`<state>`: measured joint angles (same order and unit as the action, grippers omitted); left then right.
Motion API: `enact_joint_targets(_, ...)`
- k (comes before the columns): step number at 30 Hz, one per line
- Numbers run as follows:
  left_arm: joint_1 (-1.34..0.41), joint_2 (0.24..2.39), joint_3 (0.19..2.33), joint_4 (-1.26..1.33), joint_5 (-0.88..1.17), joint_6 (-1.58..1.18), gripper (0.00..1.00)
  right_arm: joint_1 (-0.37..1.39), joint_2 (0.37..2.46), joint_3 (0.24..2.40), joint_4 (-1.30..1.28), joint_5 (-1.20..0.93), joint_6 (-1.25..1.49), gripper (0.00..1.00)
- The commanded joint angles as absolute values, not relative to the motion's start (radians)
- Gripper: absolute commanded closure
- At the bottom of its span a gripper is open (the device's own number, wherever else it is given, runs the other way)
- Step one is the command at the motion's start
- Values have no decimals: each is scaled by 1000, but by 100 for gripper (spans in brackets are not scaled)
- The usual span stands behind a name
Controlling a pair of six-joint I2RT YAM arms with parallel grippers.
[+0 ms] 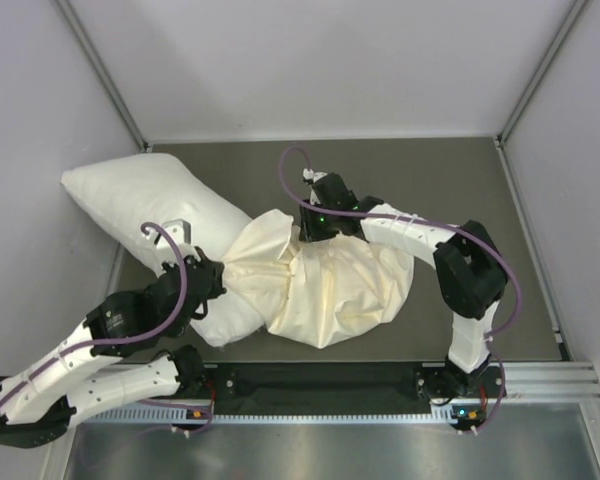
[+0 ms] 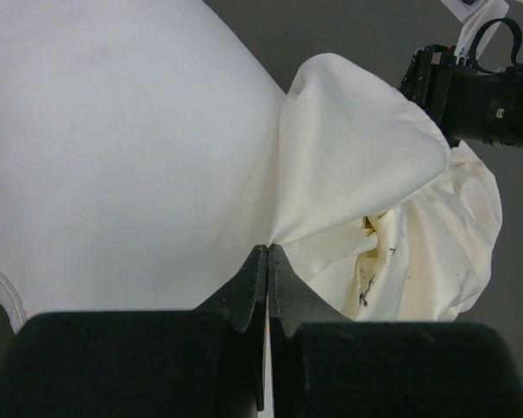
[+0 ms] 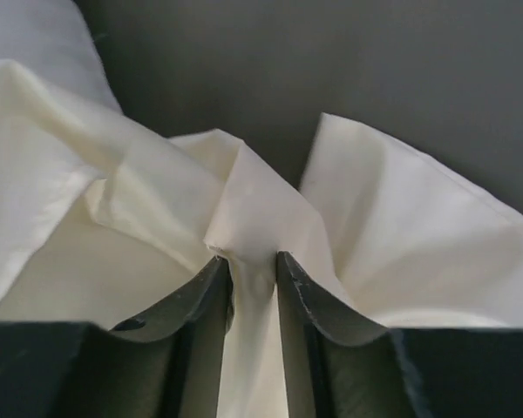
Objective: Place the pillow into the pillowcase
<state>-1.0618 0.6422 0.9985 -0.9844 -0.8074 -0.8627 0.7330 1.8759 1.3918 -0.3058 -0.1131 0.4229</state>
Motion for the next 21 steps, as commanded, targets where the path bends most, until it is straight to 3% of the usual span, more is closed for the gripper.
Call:
enact_joint_targets(1, -1062, 627, 1042, -1012, -818, -862, 100, 742, 1813, 1382, -317, 44, 436, 73)
enact_joint_targets(2, -1060, 629, 1042, -1012, -816, -861, 100, 741, 1781, 1376, -337, 64, 434, 80)
enact_joint_targets(3, -1061, 629, 1042, -1011, -815, -858, 100, 742, 1766, 1373, -354, 118, 431, 93)
enact_joint_targets(5, -1061, 634, 1039, -994, -804, -848, 100, 739, 1708, 1370, -397, 162, 420, 100)
enact_joint_targets(21, -1060, 735, 1022, -752, -624, -720, 100, 585, 1057, 1301, -494, 229, 331, 100)
